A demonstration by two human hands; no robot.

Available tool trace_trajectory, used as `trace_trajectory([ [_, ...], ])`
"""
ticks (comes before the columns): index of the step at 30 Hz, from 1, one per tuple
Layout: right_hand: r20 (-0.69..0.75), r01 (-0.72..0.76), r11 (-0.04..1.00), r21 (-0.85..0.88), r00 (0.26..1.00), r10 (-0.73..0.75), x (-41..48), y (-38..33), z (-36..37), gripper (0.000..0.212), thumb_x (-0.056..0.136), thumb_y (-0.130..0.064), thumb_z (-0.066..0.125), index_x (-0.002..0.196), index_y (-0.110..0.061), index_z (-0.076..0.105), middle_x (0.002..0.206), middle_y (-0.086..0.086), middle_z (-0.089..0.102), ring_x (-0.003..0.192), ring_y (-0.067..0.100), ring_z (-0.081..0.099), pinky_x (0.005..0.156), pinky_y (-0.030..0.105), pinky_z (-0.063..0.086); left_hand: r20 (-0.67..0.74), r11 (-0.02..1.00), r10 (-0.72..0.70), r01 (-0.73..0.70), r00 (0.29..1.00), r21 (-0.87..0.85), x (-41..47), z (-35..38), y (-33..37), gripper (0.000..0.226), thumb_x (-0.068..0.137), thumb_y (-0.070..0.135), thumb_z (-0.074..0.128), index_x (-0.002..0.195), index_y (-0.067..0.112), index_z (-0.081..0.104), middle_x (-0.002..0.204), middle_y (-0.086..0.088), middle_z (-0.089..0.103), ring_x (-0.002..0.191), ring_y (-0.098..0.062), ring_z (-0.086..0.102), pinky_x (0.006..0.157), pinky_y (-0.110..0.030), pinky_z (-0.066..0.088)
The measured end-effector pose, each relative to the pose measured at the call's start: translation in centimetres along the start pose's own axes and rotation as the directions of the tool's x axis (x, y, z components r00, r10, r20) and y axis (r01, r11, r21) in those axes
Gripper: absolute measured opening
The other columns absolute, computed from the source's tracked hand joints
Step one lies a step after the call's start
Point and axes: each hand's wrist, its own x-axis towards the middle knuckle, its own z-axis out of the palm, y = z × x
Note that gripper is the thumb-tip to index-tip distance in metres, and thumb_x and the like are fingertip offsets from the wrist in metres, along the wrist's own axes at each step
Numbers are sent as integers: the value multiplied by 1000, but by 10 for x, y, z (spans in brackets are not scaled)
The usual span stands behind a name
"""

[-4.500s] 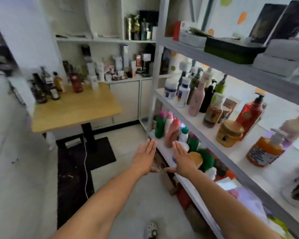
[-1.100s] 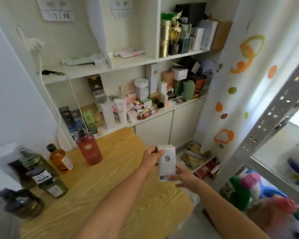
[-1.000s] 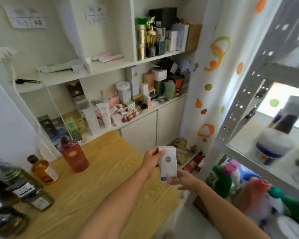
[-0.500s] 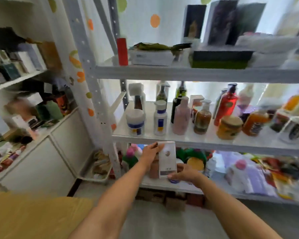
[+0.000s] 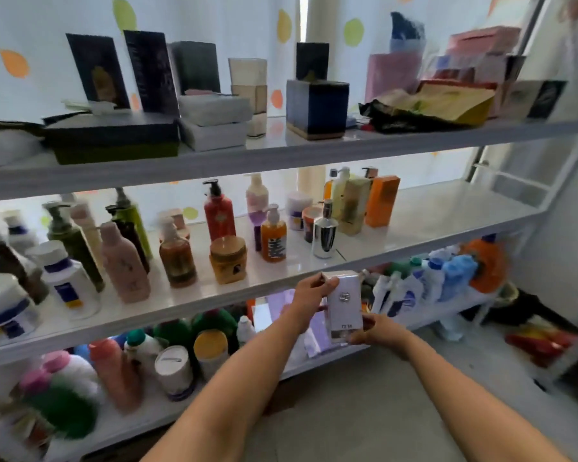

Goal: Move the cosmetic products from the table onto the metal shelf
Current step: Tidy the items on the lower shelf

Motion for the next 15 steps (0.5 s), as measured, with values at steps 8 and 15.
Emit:
trace_trajectory([
  [8,-220,-73,980,183,969,113,21,54,-89,44,75,1,72,117,-7,59,105,5,65,94,14,60,83,21,49,88,993,52,-61,995,104,89,106,4,18,93,12,61,78,14,50,72,-1,55,71,-13,56,59,-21,48],
  [15,-323,-88,983,164,936,138,96,69,-166,32,79,3,68,108,-6,58,104,14,65,97,27,61,78,27,53,80,987,109,-117,991,111,200,165,5,23,92,21,63,109,6,59,107,-15,66,100,-32,63,89,-43,53],
])
